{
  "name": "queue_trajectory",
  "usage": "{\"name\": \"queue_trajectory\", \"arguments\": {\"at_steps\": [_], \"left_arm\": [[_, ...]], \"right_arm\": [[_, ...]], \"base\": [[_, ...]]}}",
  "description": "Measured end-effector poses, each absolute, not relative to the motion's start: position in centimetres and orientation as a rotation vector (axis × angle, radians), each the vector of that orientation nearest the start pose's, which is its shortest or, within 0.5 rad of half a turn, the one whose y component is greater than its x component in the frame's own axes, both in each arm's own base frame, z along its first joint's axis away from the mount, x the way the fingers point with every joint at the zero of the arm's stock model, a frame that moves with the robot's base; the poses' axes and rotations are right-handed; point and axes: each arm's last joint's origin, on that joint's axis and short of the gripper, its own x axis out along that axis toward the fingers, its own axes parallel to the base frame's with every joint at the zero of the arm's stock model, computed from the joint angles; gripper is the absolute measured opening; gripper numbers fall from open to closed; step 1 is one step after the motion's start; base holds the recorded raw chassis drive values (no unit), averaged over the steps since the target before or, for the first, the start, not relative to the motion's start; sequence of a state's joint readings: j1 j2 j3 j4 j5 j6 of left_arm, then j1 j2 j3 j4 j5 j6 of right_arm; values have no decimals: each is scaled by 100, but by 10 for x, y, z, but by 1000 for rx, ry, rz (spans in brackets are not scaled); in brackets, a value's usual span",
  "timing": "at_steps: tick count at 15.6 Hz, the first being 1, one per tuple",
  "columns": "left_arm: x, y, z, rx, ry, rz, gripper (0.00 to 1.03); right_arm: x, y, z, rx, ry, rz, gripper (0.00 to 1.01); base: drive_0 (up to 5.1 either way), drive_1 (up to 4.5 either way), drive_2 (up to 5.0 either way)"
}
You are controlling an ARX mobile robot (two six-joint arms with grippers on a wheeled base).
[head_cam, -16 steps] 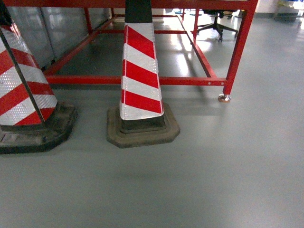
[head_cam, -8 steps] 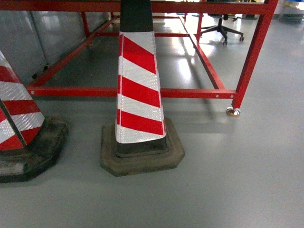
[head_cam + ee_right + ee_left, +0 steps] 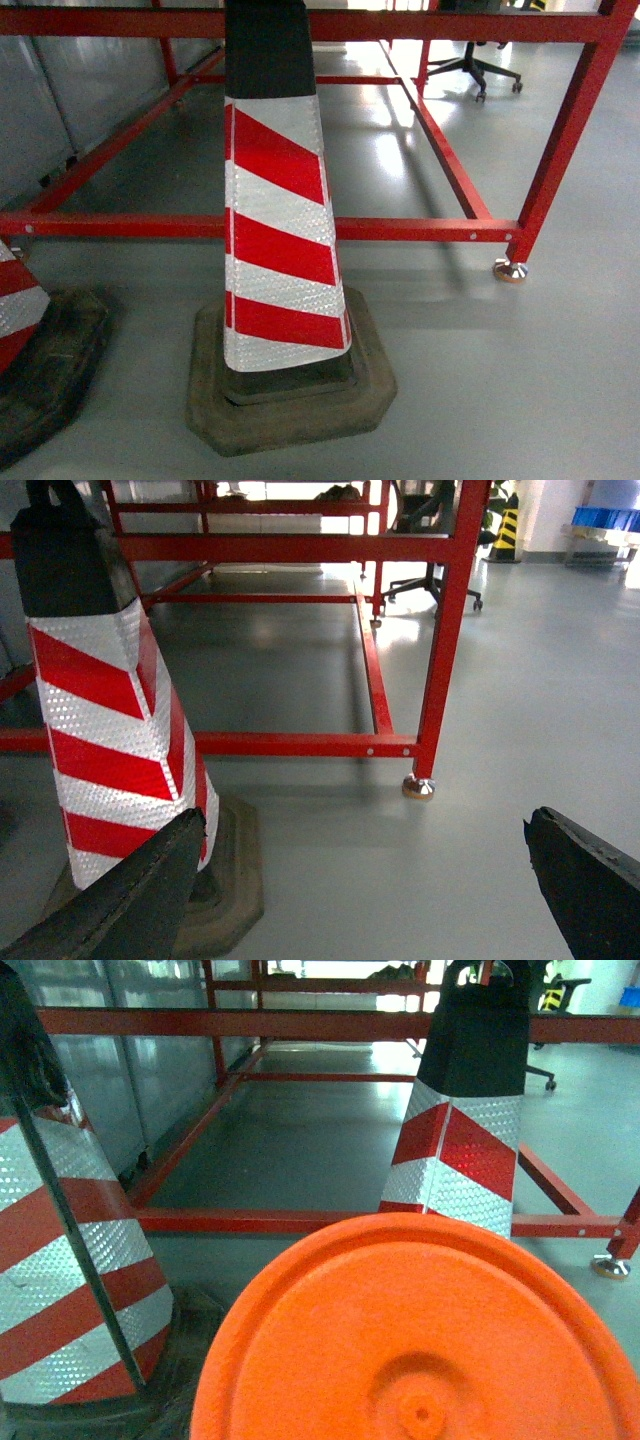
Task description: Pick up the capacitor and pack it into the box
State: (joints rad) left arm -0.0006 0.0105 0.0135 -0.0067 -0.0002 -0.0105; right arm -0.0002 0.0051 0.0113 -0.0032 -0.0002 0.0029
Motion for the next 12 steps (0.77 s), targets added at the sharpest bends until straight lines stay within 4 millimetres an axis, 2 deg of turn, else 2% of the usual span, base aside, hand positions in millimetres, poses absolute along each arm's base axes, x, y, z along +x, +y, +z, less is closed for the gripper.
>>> {"name": "queue_trajectory", "arguments": {"at_steps": [7,12], "left_arm": [[98,0,167,-10,4,0,43],[98,0,167,-10,4,0,43]], "right_arm": [[97,0,166,3,-1,0,98],[97,0,166,3,-1,0,98]], "base": [[8,423,-408],[0,0,0]]}}
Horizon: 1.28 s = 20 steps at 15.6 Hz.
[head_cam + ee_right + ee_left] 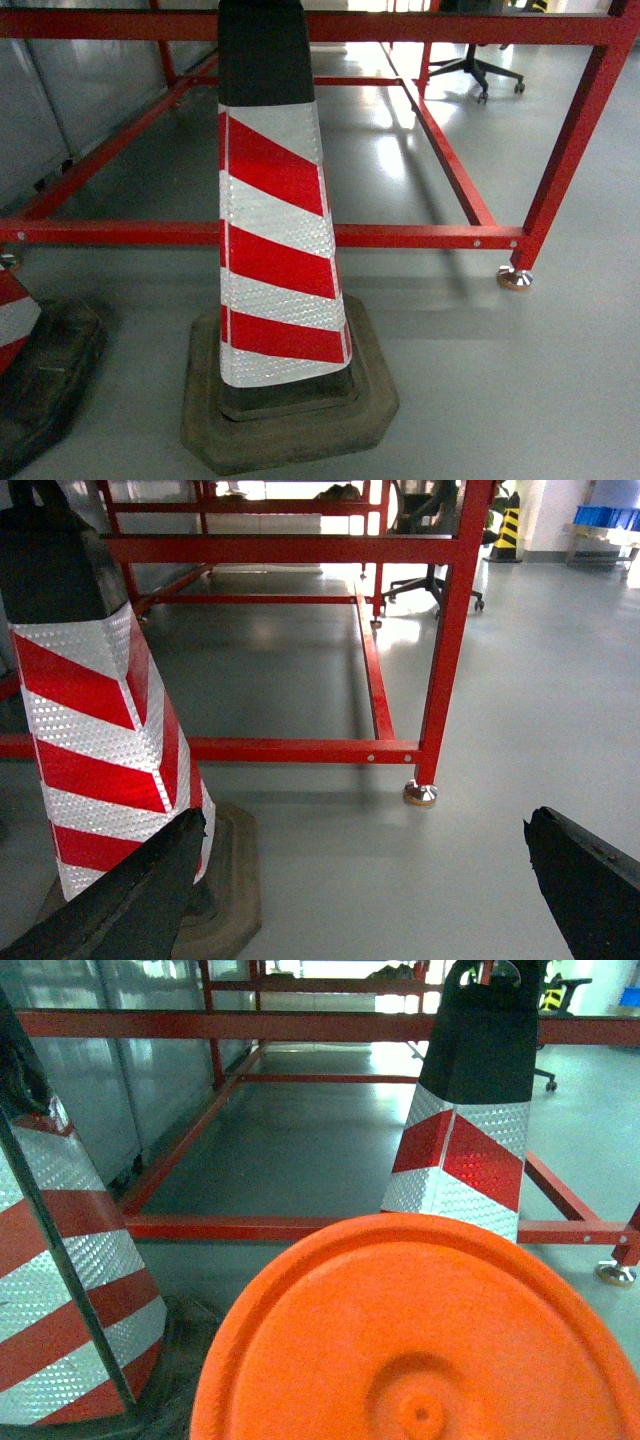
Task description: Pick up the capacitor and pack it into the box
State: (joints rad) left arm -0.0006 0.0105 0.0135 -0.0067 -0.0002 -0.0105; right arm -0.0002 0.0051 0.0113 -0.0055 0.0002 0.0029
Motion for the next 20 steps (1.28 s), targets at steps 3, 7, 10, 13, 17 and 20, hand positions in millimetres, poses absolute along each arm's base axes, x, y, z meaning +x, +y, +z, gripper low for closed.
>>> {"name": "queue_trajectory", "arguments": {"at_steps": [3,7,10,13,17,20], "left_arm": [[98,0,166,-10,6,0,43],[98,0,167,-9,4,0,43],[98,0,167,-6,3,0,43],[98,0,167,-2,4,-1,43],[98,0,167,0,4,-1,43],[98,0,167,0,4,0,43]], "right_arm": [[97,0,166,3,1,0,98],[97,0,166,1,-1,1,98],[97,0,166,1,-1,1,98],[97,0,167,3,-2,-2,98],[97,0,166,2,-1,-1,98],[97,0,167,2,-2,0,98]], "base": [[0,0,0],[0,0,0],[0,0,0],[0,0,0],[0,0,0],[0,0,0]]}}
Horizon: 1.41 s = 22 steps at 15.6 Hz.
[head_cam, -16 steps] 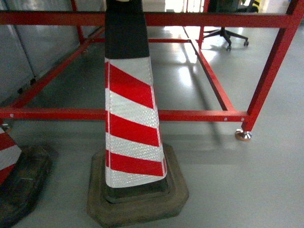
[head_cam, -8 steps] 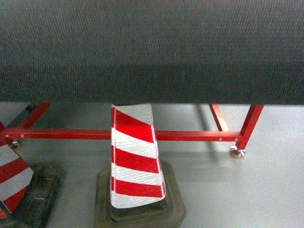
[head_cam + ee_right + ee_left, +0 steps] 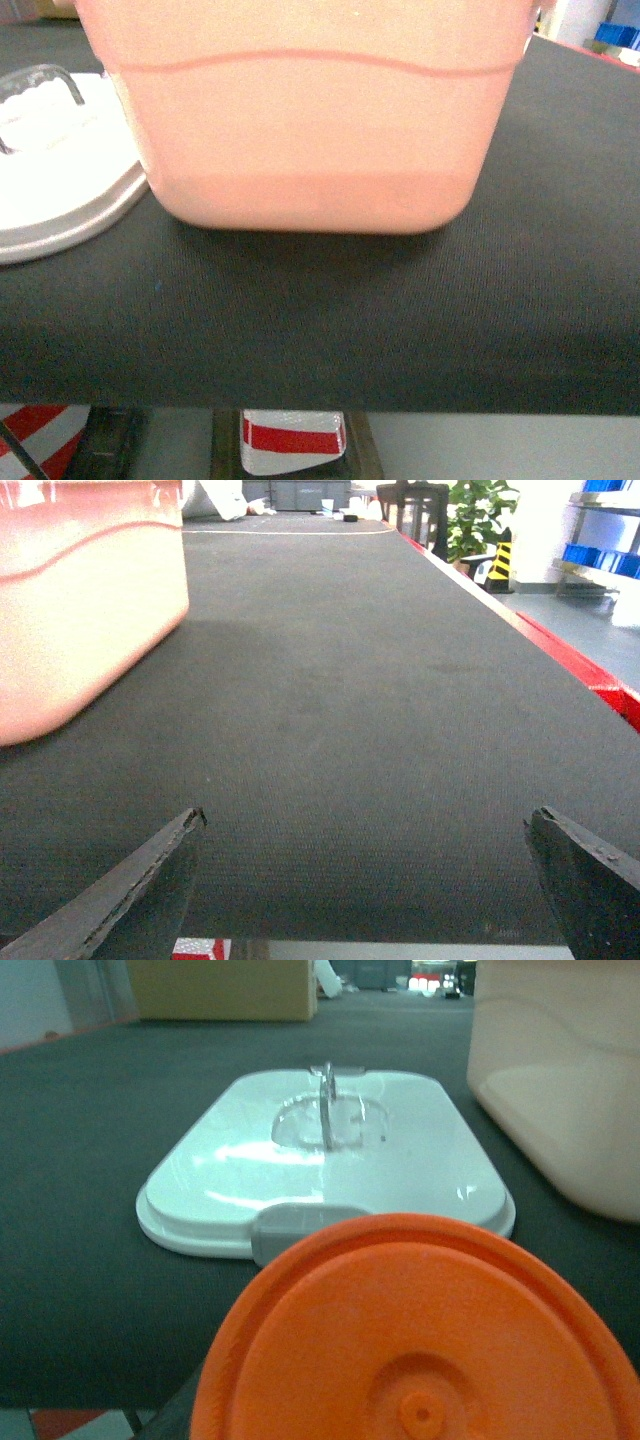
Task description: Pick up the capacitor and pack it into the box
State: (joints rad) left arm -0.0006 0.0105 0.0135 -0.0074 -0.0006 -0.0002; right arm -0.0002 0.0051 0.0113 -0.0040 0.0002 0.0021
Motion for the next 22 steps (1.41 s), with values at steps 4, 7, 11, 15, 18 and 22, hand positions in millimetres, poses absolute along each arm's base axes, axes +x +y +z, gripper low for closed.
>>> {"name": "queue_trajectory", "arguments": {"at_steps": [4,7,11,15,18,22], "left_arm": [[98,0,167,1,4,-2,43],[98,0,167,1,-2,0,43],[98,0,167,1,1,0,43],[98,0,167,1,3,0,43],[98,0,167,0,3,0,43],[98,0,165,8,41,23,43]], "right_arm": [[97,0,166,4,-1,-1,98],[97,0,167,2,-7,0,98],[97,0,167,3,-2,0,98],[97,0,166,3,-1,0,98],[97,0,167,3,-2,0,98],[97,0,167,3,-2,0,98]], "base": [[0,0,0],[0,0,0],[0,0,0],[0,0,0],[0,0,0],[0,0,0]]}}
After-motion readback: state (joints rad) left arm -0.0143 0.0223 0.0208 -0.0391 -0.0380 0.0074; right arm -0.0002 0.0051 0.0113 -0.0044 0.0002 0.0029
